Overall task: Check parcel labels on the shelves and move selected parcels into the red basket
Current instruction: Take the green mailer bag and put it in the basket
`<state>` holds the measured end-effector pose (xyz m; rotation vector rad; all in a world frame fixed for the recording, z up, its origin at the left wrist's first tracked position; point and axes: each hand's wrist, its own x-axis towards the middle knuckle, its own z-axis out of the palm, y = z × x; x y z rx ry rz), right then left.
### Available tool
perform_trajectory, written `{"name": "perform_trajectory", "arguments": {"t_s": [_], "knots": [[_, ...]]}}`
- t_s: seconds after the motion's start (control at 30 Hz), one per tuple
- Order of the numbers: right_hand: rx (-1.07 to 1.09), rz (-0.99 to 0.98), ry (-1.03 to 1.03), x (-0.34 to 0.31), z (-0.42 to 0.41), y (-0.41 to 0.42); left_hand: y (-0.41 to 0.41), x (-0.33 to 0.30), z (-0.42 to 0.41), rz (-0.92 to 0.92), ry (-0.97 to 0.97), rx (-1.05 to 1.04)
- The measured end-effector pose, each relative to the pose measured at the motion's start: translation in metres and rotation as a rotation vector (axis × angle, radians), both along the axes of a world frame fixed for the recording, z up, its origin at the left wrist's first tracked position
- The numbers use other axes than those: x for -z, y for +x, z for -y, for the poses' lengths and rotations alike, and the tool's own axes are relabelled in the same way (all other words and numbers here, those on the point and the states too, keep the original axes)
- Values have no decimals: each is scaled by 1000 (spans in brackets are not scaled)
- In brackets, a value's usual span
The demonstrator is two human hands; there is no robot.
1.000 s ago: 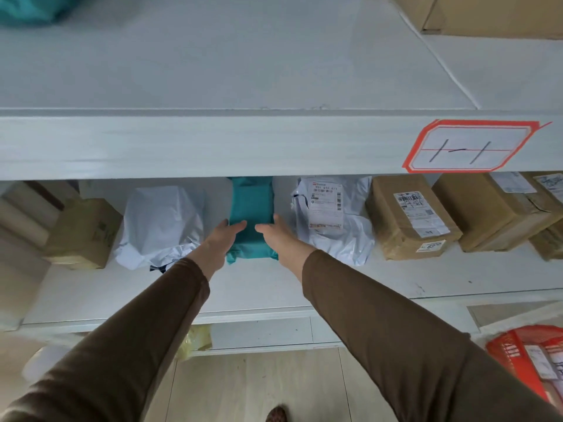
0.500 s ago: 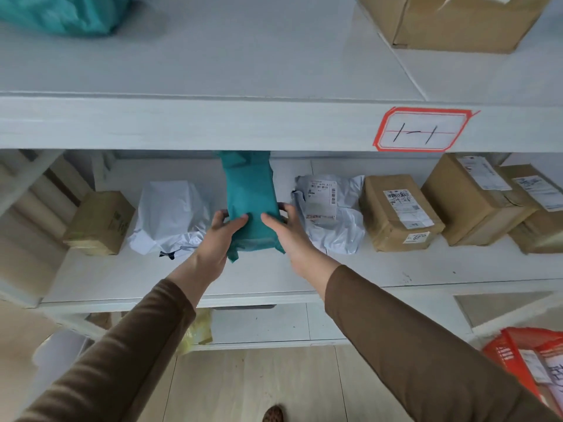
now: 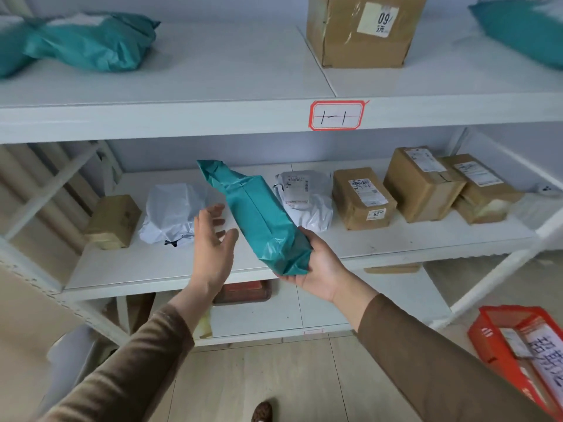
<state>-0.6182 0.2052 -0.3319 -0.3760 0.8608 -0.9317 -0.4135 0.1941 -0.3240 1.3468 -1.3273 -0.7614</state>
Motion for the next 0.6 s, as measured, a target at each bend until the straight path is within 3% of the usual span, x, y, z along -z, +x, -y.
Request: {"name": "perform_trajectory", "arguments": {"t_s": [0.07,0.17,0.23,0.33,0.4,0.47,0.53,0.6], "knots": [[-14,-56,-3,-4,-7,-7,7,-1,-4,348,-208,68],[-36,-182,-5,-13,-11,-14,15,-5,4,863,-328,315],[-49,-242,-25,-23,-12,-18,15,-5,13,917,-326,420],[-123,-310,-134,-39,-12,-25,17,-4,21,594,-193,444],[-149,-334,-203,-46,-10,-27,22,-6,22,251,24,485],[-108,-484,-284,-49,-7,-25,28,-7,19,-105,207,559],[-80,-703,-414,-50,-7,-19,30,-5,14,-335,321,566],[-94,-762,-533,-51,-10,-13,30,-1,13,-518,431,526]]}}
